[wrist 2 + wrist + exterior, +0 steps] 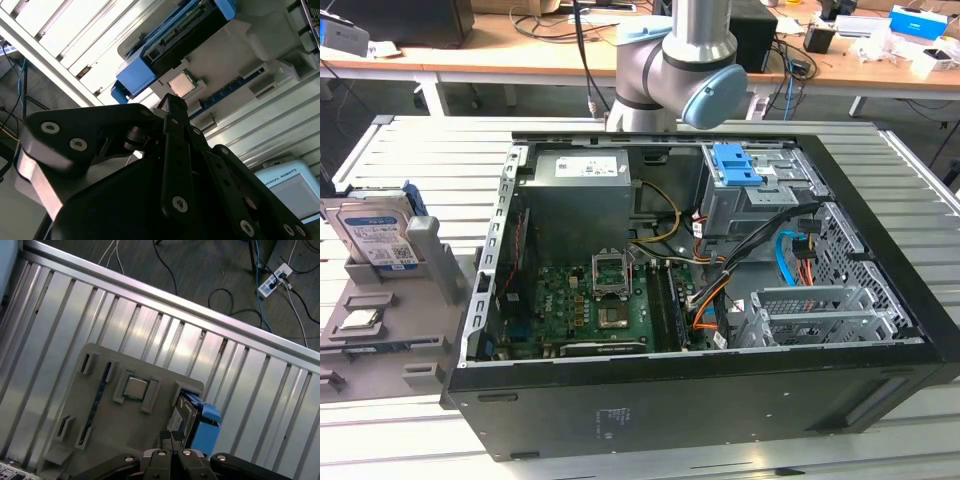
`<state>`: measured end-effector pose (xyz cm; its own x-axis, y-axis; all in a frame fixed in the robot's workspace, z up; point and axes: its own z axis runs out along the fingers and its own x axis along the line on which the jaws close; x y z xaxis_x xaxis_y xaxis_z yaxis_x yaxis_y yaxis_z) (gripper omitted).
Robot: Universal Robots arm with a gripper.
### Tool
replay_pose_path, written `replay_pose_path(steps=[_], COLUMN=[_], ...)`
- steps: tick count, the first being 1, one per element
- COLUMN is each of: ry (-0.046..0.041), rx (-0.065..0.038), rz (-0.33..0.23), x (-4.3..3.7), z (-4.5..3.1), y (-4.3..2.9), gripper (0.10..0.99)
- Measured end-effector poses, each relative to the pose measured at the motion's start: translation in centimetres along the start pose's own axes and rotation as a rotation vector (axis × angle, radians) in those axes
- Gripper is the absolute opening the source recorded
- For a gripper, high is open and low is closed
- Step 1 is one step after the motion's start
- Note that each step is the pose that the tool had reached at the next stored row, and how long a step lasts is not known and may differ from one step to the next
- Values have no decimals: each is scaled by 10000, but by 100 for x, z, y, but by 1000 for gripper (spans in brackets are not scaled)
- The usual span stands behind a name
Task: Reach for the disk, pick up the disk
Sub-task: 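Pick up the disk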
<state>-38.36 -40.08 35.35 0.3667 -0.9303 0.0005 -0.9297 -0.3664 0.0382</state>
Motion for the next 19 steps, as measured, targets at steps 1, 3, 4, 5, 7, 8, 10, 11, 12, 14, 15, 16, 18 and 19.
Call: replay_pose_path(steps=[1, 3, 4, 5, 7, 8, 10, 11, 12, 14, 15, 16, 18, 19], ry=[0, -3, -12, -16, -28, -37, -51, -59, -63, -70, -73, -80, -83, -84], rx=[0, 0, -2, -2, -3, -4, -3, -4, -3, -5, -6, -6, -10, -12], rz=[0, 96, 356, 479, 879, 1108, 1488, 1699, 1826, 2105, 2227, 2480, 2851, 2982], x=[0, 0, -1, -1, 0, -1, 0, -1, 0, 0, 0, 0, 0, 0], z=[0, 0, 1, 1, 3, 4, 6, 6, 7, 7, 7, 8, 8, 8], y=[0, 0, 0, 0, 0, 0, 0, 0, 0, 0, 0, 0, 0, 0], gripper=[106, 106, 106, 106, 106, 106, 106, 106, 106, 106, 106, 106, 106, 106])
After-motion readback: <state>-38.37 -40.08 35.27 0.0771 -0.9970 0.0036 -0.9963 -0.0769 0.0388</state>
